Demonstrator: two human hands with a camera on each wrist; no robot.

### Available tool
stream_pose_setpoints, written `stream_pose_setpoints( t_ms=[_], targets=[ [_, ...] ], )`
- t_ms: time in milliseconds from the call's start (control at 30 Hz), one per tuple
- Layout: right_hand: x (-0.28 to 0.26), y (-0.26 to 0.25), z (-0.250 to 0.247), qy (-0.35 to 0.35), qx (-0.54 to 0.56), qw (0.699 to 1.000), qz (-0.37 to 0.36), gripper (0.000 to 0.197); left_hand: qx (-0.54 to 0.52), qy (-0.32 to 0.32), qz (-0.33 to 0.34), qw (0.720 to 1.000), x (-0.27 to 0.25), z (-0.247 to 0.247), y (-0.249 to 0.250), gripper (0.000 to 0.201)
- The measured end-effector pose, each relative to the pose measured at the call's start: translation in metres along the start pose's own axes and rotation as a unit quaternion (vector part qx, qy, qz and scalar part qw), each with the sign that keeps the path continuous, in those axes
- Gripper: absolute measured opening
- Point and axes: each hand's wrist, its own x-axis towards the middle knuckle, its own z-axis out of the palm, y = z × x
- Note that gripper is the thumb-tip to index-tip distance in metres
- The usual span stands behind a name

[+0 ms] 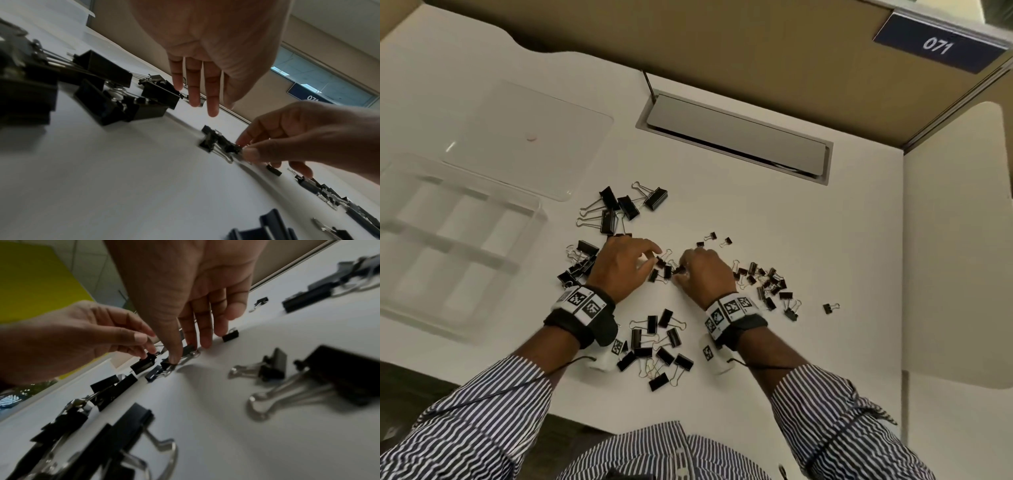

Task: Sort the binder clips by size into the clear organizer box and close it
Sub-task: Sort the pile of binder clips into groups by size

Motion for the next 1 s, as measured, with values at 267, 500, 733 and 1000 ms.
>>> stream_pose_setpoints(
  t_ms=[267, 500, 733, 1000],
  targets=[
    [-0.022, 0.064, -0.037, 0.115, 0.091, 0.987, 0.069, 0.017, -0.014, -0.015, 0.002, 1.000, 0.003, 0.012, 0.017, 0.020],
    [-0.071, 0.150, -0.065, 0.170, 0.086, 0.965, 0.180, 0.014, -0.007, -0.057, 0.054, 0.997, 0.020, 0.055, 0.074, 0.024],
    [-0.076, 0.160, -0.059, 0.175, 0.102, 0.958, 0.203, 0.016, 0.128, -0.095, 0.085, 0.984, 0.046, 0.097, 0.115, 0.036],
    [-0.059, 0.157, -0.060, 0.167, 0.132, 0.961, 0.178, 0.021, 0.122, -0.056, 0.063, 0.989, 0.047, 0.102, 0.117, 0.020]
  ],
)
